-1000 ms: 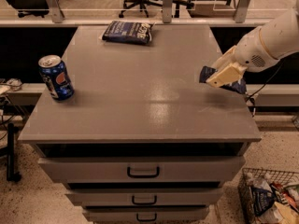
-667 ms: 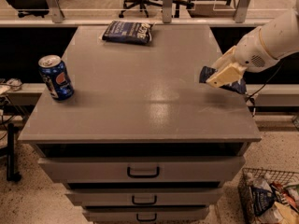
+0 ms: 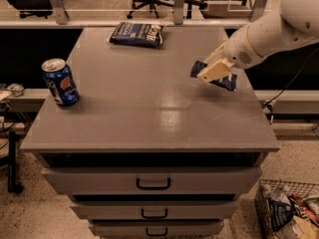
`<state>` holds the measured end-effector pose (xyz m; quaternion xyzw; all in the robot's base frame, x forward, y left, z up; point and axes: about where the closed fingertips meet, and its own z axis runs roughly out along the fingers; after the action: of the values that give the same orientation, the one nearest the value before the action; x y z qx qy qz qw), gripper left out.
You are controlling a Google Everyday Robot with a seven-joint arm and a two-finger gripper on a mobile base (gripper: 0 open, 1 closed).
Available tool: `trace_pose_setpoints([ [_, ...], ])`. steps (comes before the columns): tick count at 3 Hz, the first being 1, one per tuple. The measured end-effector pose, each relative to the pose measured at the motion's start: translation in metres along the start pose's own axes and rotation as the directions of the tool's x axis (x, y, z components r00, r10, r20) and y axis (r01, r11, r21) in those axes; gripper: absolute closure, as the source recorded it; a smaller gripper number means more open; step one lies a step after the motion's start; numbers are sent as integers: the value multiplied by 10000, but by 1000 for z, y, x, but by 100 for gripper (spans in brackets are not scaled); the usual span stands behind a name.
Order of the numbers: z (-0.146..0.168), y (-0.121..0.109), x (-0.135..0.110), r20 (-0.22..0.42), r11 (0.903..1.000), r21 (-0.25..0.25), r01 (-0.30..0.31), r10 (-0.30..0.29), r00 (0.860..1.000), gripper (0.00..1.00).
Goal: Move rxbar blueberry near blue chip bag
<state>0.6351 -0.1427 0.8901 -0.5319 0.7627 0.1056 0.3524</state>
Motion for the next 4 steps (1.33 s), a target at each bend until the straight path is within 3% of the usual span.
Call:
trace_pose_setpoints([
  [1, 44, -46, -39, 618, 9970, 726, -260, 216, 9979, 100],
  [2, 76, -84, -61, 956, 9918, 1153, -545, 435, 9945, 100],
  [4, 132, -126, -86, 1263, 9840, 1524, -925, 734, 9893, 100],
])
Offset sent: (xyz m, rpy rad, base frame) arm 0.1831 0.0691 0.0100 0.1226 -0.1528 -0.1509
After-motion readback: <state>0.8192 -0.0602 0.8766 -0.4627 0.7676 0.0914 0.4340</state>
